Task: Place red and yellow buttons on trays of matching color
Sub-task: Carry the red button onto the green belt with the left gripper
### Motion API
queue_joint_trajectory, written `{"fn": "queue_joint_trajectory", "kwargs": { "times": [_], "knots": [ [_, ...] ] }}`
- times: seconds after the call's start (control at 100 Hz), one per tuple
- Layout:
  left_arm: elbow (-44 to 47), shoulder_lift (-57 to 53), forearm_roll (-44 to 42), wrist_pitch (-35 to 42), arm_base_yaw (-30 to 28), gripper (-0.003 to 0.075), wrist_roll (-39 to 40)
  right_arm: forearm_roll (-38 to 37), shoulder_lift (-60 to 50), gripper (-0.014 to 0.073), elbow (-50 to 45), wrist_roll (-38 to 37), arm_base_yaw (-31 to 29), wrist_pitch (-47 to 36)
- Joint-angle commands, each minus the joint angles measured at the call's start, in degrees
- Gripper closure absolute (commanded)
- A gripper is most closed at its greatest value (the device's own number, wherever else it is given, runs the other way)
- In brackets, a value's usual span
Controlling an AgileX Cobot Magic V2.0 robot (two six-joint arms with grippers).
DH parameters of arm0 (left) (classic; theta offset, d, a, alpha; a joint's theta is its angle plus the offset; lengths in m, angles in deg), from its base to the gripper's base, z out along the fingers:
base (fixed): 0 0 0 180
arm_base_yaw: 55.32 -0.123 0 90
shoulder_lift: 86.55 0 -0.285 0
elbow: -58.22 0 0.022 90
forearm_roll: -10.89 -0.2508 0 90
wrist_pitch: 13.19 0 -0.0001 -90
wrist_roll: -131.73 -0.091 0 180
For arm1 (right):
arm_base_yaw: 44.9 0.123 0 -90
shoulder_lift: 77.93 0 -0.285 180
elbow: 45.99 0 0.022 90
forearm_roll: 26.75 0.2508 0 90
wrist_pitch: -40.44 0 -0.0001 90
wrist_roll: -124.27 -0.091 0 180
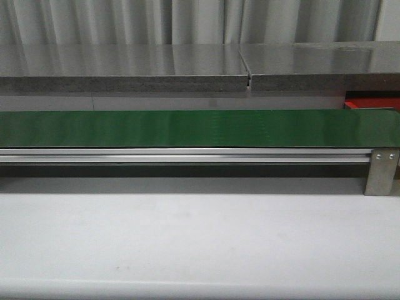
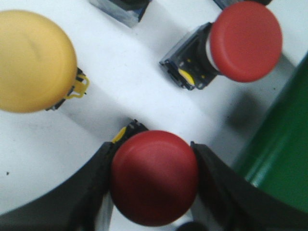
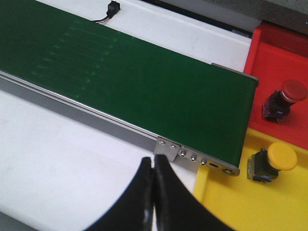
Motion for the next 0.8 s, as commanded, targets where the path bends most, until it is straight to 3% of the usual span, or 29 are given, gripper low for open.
{"fn": "queue_joint_trajectory", "kwargs": {
  "times": [0.0, 0.41, 0.79],
  "knots": [
    [-1.7, -6.7, 1.1, -1.1, 0.3, 0.0741, -0.2, 1.1, -0.6, 0.0711, 1.3, 0.3, -0.1, -3.8],
    [-1.7, -23.4, -1.0, -2.4, 1.3, 0.0741, -1.3, 1.1, -0.6, 0.0711, 1.3, 0.3, -0.1, -3.8],
    [-3.0, -21.0, -2.2, -2.1, 11.5, 0.0741, -4.6, 1.1, -0.6, 0.0711, 1.3, 0.3, -0.1, -3.8]
  ]
}}
